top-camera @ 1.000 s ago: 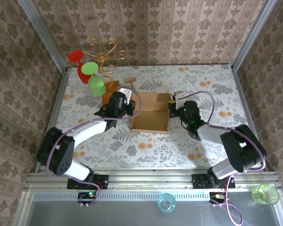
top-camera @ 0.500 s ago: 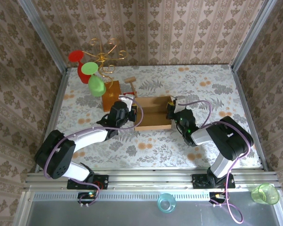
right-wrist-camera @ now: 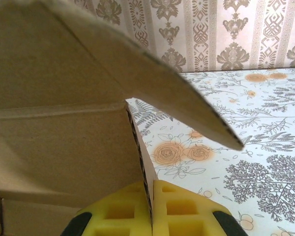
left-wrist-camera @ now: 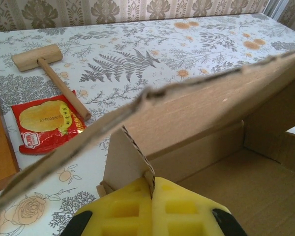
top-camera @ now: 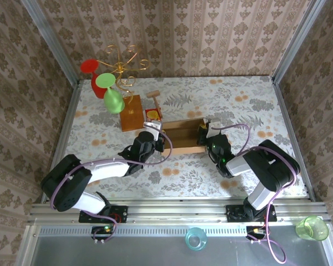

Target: Fold the paper box

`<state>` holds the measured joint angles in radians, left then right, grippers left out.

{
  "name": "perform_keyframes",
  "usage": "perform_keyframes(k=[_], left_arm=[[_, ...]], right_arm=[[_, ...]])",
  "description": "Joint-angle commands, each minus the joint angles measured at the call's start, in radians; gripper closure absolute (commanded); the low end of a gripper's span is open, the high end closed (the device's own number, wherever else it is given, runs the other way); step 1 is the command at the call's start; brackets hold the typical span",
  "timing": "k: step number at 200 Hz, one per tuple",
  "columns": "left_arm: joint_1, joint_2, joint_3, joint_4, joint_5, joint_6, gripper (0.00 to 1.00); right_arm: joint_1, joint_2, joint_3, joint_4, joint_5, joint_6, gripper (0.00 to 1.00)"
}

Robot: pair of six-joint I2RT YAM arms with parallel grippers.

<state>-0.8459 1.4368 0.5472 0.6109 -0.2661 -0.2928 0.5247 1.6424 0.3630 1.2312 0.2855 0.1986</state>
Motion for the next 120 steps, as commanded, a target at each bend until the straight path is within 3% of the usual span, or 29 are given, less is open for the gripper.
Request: perform_keyframes(k=[1,82,120], left_arm=[[-0.050,0.030,-0.020,0.077,0.031,0.012,1.00],[-0.194,0.119,-0.047,0.167,-0.209,0.095,1.00],[-0.232,0.165,-0.050,0.205,-0.297,0.103,1.00]], right_arm=[[0.034,-0.038,-0.030,-0.012,-0.054,0.026,0.95],[0.034,-0.311,-0.032,-0.369,-0.025,0.100,0.83],[0.028,-0.362,-0.043,-0.468,0.001,0.145,0.77]])
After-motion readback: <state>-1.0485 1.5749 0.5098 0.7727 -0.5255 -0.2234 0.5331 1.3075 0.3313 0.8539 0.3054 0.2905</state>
